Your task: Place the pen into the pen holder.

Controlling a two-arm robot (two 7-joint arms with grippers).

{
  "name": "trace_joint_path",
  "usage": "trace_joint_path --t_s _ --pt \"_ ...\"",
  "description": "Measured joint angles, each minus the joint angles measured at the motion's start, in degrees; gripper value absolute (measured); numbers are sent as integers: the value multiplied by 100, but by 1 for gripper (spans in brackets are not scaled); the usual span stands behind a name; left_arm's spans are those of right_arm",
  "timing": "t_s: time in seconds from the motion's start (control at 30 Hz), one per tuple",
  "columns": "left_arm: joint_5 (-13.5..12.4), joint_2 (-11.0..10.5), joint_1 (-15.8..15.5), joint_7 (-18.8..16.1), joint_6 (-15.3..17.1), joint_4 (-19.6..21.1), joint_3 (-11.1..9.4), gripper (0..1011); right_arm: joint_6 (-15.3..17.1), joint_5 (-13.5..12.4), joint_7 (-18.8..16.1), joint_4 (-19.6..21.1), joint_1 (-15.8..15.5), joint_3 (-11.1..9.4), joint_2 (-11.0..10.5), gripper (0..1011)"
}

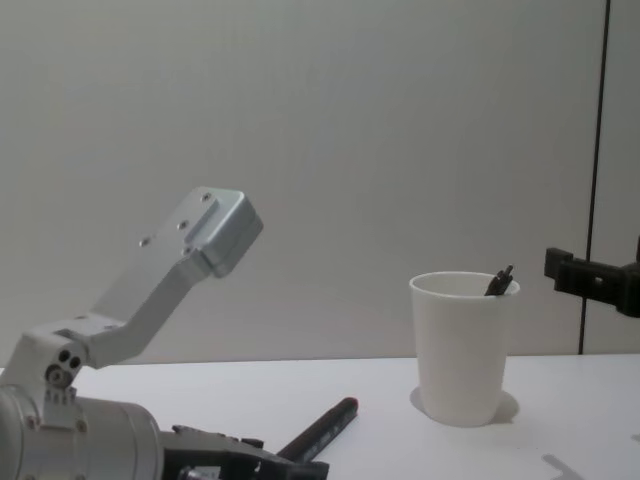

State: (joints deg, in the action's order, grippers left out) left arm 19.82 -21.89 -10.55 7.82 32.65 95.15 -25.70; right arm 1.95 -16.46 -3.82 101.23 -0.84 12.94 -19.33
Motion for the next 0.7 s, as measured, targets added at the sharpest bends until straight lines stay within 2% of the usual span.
trace_joint_path --t_s 0.7 --pt "-9 11 -7 18 5 -13 20 529 0 0 0 0 0 0 0 1001"
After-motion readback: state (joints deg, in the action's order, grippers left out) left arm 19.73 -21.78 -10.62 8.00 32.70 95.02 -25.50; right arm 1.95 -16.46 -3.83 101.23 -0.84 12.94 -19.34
